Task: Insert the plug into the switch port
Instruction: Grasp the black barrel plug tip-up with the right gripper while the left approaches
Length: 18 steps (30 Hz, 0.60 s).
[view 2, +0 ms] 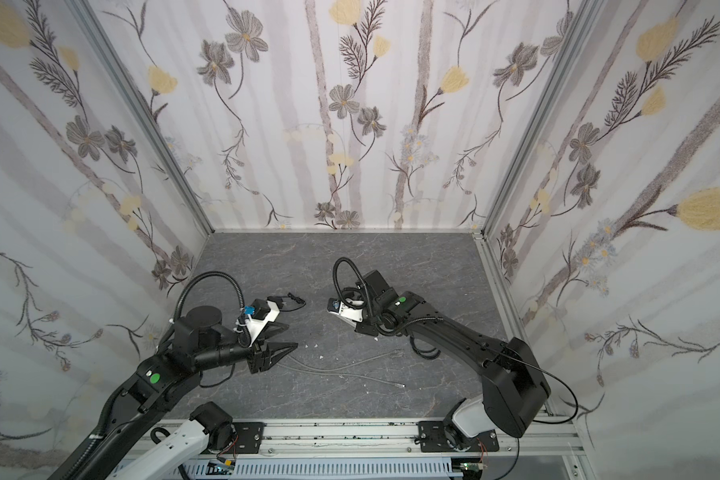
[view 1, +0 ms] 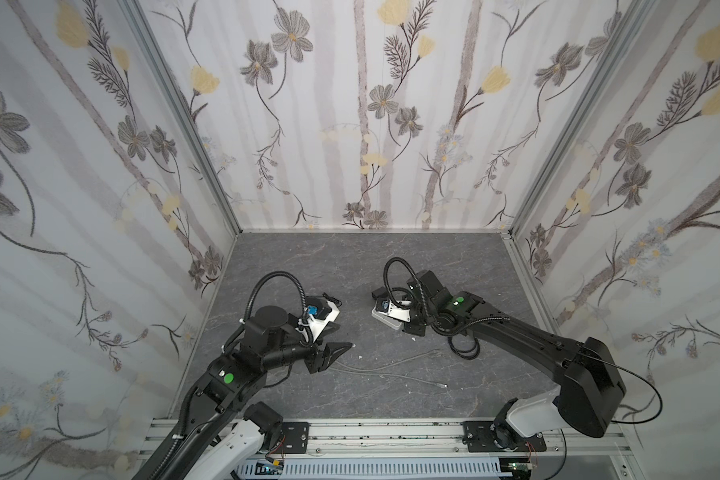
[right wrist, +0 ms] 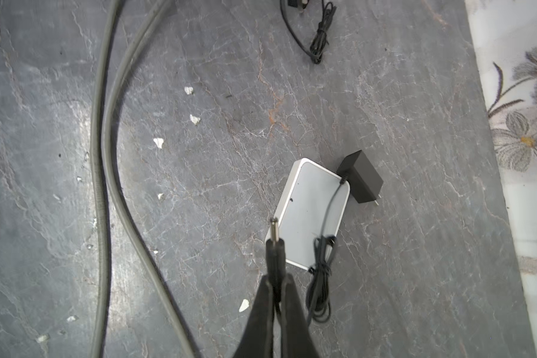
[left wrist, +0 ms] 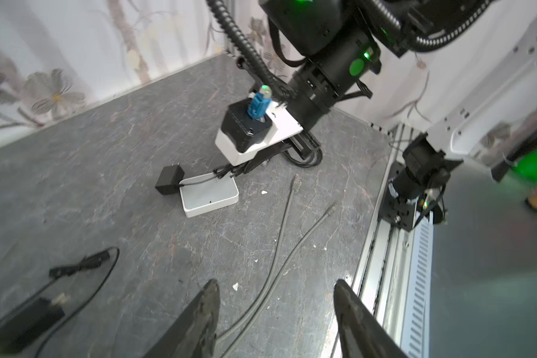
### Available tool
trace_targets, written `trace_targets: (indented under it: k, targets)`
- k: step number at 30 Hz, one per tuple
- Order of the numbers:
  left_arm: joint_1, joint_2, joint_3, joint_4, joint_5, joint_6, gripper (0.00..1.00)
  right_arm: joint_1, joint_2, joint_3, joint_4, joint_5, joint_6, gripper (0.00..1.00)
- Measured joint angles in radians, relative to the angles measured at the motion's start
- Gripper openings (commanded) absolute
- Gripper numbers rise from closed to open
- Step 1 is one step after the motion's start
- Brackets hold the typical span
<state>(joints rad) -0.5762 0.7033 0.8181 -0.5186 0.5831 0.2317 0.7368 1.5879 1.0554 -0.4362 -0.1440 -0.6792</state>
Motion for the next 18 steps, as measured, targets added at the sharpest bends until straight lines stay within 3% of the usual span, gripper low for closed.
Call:
trace_targets:
  k: [5, 8, 14, 18]
  targets:
    - [0.000, 0.295, 0.168, 0.006, 0.119, 0.352, 0.56, -0.008, -0.111, -0.084, 0.050, -0.109, 0.080, 0.00]
    - [0.000, 0.431, 0.227, 0.016, 0.158, 0.483, 0.49, -0.012, -0.150, -0.110, 0.061, -0.166, 0.114, 0.00]
    - [0.001, 0.523, 0.221, 0.064, 0.204, 0.605, 0.27, -0.018, -0.204, -0.127, 0.109, -0.270, 0.175, 0.00]
    - [0.001, 0.520, 0.189, 0.098, 0.229, 0.617, 0.26, -0.020, -0.204, -0.127, 0.136, -0.324, 0.208, 0.00]
